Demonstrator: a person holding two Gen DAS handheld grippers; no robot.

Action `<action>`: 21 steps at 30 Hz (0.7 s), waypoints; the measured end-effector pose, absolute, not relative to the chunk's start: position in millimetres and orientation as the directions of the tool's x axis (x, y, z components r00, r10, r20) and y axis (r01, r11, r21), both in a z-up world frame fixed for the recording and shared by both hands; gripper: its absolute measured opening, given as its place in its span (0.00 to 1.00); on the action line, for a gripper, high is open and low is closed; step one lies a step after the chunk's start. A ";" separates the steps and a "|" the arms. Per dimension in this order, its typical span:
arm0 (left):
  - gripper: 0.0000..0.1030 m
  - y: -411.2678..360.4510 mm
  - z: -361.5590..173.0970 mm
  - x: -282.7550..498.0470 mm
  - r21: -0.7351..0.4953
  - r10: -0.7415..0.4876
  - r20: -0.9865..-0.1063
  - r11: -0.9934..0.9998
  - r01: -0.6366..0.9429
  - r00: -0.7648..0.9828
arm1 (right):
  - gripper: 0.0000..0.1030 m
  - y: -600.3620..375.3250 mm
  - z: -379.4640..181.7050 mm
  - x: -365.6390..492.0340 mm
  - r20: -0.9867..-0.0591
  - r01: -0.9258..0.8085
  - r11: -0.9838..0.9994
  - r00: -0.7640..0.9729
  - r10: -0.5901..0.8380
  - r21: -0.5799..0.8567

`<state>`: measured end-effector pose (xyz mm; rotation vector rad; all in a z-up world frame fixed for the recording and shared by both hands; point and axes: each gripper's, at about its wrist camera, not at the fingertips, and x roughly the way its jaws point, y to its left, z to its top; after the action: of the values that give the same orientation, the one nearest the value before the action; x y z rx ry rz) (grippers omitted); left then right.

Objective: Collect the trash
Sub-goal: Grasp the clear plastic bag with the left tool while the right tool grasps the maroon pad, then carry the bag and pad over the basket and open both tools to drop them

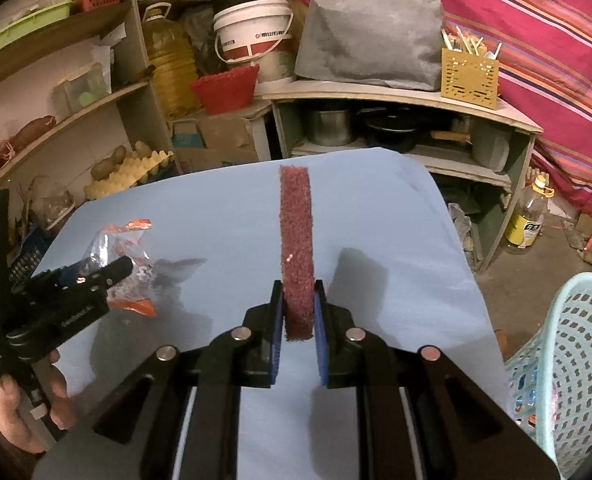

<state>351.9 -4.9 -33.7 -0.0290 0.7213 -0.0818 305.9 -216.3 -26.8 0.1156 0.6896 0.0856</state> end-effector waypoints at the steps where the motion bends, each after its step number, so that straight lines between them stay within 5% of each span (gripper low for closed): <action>1: 0.51 -7.6 -30.4 349.3 -0.050 -0.082 -0.652 0.997 0.065 0.754 | 0.14 -217.7 -26.0 303.8 -0.627 -0.040 0.991 0.770 0.114 0.131; 21: 0.51 -116.4 21.8 304.8 -0.008 -0.187 -0.552 0.976 0.219 0.813 | 0.14 -318.5 4.1 244.0 -0.572 0.136 0.990 0.810 -0.130 -0.034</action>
<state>304.8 -116.4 21.8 0.0568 0.5828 -0.2173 244.0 -318.5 4.1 0.0088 0.6100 -0.1422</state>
